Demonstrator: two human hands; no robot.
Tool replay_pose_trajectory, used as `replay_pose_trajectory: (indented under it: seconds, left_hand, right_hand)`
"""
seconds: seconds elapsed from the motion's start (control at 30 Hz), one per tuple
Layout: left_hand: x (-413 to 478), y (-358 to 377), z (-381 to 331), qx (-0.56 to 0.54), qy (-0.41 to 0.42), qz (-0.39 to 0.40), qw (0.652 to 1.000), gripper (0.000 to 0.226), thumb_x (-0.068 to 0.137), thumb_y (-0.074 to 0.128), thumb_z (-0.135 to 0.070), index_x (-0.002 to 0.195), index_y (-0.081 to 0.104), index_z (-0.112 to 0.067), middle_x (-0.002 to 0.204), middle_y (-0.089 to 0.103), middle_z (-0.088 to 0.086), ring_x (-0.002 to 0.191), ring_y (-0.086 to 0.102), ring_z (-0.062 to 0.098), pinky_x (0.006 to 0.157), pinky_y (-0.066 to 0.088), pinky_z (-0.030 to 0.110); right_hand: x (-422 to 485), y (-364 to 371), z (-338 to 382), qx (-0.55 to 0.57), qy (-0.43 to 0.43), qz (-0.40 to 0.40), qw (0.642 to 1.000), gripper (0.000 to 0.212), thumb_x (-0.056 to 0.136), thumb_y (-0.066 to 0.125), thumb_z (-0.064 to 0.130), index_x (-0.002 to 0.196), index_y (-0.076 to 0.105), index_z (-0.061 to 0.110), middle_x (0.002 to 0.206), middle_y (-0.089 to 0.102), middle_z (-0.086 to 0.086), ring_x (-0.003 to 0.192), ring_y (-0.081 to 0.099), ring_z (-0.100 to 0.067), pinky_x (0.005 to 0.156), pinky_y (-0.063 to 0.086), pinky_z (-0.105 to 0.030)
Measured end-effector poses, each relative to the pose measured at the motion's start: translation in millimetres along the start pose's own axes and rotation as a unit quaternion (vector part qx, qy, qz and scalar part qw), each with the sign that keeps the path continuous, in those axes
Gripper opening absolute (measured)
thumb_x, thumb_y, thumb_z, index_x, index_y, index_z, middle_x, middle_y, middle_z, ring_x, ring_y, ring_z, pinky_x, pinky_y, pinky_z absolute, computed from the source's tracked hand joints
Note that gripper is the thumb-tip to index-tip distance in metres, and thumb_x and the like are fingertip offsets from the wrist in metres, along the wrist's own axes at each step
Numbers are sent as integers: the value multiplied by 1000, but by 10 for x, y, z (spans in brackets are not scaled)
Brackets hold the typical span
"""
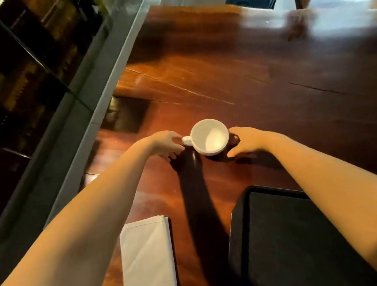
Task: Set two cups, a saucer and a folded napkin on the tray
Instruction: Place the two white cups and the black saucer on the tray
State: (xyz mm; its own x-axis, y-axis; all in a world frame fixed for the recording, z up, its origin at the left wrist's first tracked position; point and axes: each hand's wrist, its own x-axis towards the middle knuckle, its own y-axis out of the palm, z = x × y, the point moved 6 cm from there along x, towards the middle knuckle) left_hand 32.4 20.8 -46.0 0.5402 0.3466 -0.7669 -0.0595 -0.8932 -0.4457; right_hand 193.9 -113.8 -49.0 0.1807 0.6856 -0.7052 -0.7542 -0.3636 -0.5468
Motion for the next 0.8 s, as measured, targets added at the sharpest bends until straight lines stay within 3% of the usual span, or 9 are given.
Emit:
replay_pose_trajectory:
  seconds: [0.13,0.23,0.33,0.5,0.63,0.8]
  left_hand:
    - [73,-59,-142,-59,69,-25,996,48,87,57,3,133,50,-8,102,58,10,89,62,22,84,55,34]
    - [100,-42,-202,-41,113,-54,991,41,81,60,2,119,65,-12,102,63,6,91,58,17,80,48,28]
    - [123,-29,-190,-63,128,-91,986,32,79,65,-2,109,70,-11,96,66,6,88,57,15,81,43,28]
    - [91,51,-283,-93,137,-106,981,28,81,68,-5,109,71,-6,94,68,5,87,58,12,79,43,25]
    - [-9,114,-514,-91,153,-124,976,25,81,68,-5,106,71,-4,84,62,0,73,52,8,73,40,24]
    - [-163,296,-917,-90,170,-136,972,31,81,65,1,111,69,-4,92,64,1,86,54,14,81,44,28]
  right_hand:
    - [0,-77,176,74,-49,-15,996,75,78,72,9,141,32,15,148,37,-8,135,34,-27,111,26,-42]
    - [-2,-66,258,93,-73,-15,993,76,76,71,0,141,32,13,147,38,-8,135,34,-26,112,25,-40]
    - [-19,-61,236,120,-70,-23,990,76,77,70,0,141,30,13,147,36,-8,135,33,-26,111,24,-38]
    - [-125,-34,103,176,-55,-49,982,77,76,69,-3,141,32,15,146,38,-8,134,34,-26,111,25,-39]
    - [-295,-72,-77,222,-49,-81,970,78,76,72,2,141,32,20,146,39,-6,135,35,-25,111,28,-43]
    - [-695,-132,-353,266,-56,-126,954,80,76,73,6,141,31,23,145,39,-4,131,37,-21,110,30,-44]
